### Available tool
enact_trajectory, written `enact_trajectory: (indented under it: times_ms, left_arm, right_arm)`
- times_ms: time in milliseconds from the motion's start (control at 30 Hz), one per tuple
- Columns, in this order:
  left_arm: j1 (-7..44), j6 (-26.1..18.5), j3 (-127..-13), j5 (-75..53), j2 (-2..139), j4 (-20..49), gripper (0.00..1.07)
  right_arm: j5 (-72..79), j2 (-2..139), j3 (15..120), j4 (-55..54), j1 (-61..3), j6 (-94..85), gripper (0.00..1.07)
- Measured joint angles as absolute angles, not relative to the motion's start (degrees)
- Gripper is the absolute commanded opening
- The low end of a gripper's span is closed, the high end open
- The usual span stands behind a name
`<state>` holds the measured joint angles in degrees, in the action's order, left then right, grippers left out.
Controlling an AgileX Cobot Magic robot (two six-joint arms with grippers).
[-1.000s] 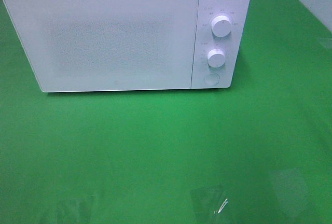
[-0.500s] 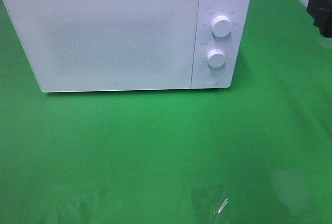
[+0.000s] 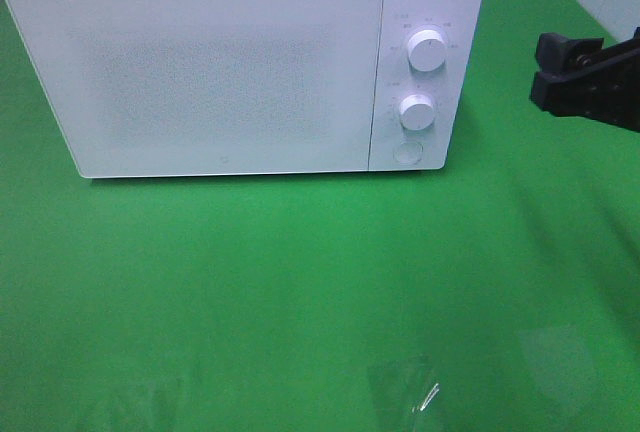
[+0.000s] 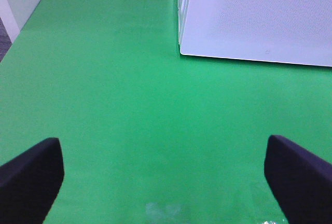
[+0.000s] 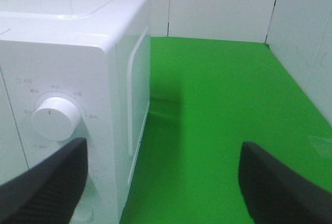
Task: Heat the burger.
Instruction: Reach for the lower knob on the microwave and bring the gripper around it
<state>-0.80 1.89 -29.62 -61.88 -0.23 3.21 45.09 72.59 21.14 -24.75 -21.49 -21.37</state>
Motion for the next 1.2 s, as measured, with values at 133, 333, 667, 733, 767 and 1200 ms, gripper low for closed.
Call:
enact_trajectory:
  times_ms: [133,333,667,733,767,1200]
  left_arm:
    - [-0.80,1.89,-29.62,-61.88,-0.23,3.21,1.00]
    - [-0.80,1.89,-29.62,-61.88,-0.23,3.21,1.00]
    - [-0.80,1.89,-29.62,-61.88,-0.23,3.21,1.00]
    - [-0.80,1.89,-29.62,-61.88,-0.23,3.21,1.00]
    - [-0.80,1.89,-29.62,-61.88,-0.23,3.21,1.00]
    - [-0.80,1.89,-29.62,-61.88,-0.23,3.21,1.00]
  right_arm:
    - [49.27,75.63,21.14,-29.39,-25.78,-24.12,0.76]
    - [60.85,83.59,21.20,-40.97,-36.21,-25.38,0.76]
    - [65.60,91.21,22.98,-50.08,-43.43,-25.55,0.76]
    - [65.60,92.76,24.47,-51.22,-44.52,-25.61,0.76]
    - [65.60,94.31,26.07,-51.45,-44.92,-25.61,0.76]
    - [65.83,103.08,32.31,-50.19,-44.98,-25.55,0.76]
